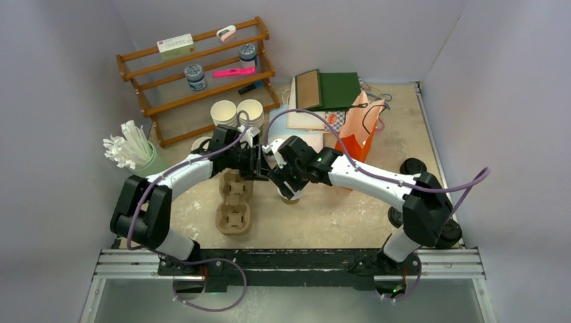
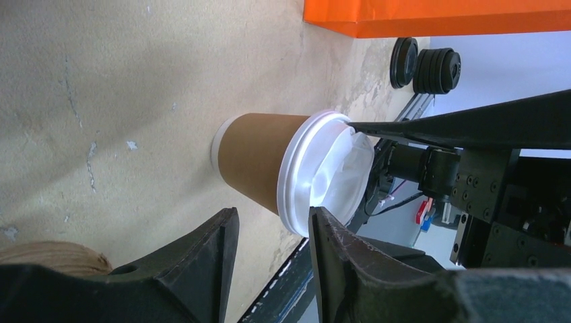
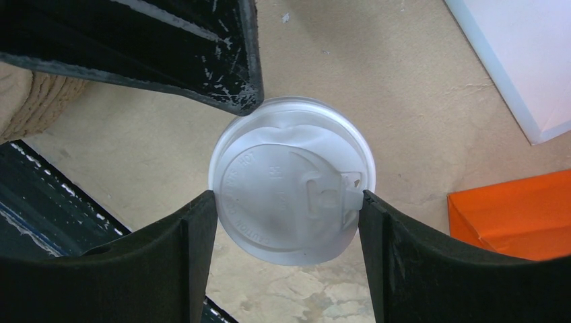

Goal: Pack the takeout coffee
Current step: Close the cup lid on the coffee cup.

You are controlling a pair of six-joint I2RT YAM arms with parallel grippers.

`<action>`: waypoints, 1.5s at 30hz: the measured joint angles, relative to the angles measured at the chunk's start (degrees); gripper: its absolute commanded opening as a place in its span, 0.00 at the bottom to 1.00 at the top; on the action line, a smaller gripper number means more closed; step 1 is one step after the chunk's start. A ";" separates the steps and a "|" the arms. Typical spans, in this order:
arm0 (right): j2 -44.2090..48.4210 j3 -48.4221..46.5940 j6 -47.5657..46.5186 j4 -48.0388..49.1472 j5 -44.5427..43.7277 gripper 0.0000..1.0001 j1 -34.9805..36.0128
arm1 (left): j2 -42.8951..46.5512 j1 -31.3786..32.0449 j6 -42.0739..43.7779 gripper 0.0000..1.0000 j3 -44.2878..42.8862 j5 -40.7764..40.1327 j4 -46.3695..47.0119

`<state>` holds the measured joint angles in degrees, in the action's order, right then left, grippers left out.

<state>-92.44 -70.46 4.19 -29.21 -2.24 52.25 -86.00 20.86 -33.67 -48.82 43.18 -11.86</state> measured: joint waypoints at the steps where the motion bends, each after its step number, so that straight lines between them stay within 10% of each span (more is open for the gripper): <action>1: 0.04 0.04 0.00 0.04 0.00 0.63 -0.02 | -0.26 0.04 -0.20 0.44 0.00 0.11 0.55; 45: 0.52 0.96 0.09 0.98 -0.81 0.62 0.26 | -5.68 2.23 -0.46 0.36 -0.70 -1.07 3.67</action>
<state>-91.92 -69.49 4.27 -28.23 -3.05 52.51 -91.68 23.09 -34.13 -49.52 42.11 -8.19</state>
